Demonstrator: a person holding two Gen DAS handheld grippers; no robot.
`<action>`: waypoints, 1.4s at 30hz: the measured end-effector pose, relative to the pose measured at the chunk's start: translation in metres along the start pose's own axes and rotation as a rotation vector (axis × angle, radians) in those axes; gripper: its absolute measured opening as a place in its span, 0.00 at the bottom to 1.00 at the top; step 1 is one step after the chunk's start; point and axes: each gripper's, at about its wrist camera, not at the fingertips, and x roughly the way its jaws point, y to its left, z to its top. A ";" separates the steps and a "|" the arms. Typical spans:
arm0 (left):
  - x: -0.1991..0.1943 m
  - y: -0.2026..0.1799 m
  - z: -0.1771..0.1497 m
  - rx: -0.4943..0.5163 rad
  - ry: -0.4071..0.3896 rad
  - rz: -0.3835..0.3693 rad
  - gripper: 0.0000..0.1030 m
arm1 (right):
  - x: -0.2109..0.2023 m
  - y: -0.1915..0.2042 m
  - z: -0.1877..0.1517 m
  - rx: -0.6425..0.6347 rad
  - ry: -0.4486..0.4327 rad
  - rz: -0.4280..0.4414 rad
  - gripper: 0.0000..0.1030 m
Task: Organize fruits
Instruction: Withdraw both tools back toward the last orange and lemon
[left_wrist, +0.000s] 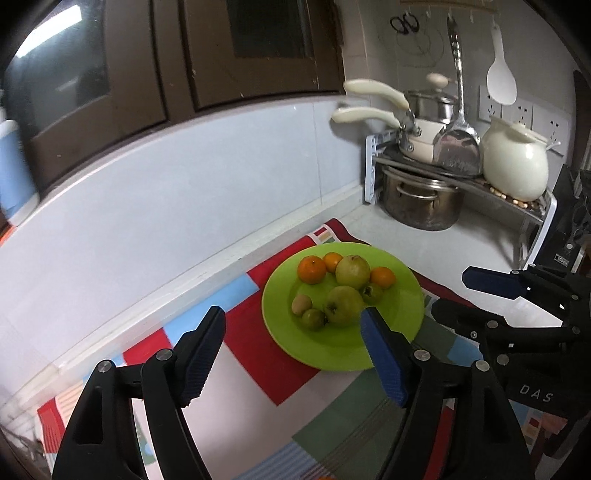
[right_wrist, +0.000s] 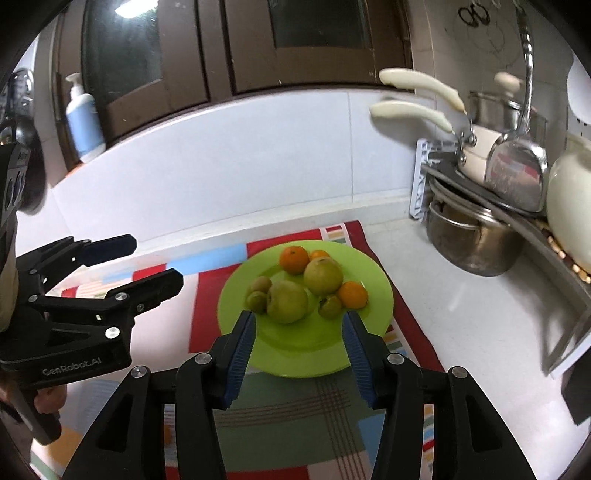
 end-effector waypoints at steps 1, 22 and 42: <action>-0.005 0.001 -0.002 -0.006 -0.006 0.002 0.73 | -0.004 0.002 0.000 -0.003 -0.005 0.000 0.48; -0.089 0.033 -0.066 -0.051 -0.052 -0.004 0.76 | -0.070 0.073 -0.031 -0.084 -0.065 0.013 0.48; -0.083 0.061 -0.132 0.101 -0.006 -0.153 0.76 | -0.051 0.134 -0.075 -0.169 0.051 -0.001 0.48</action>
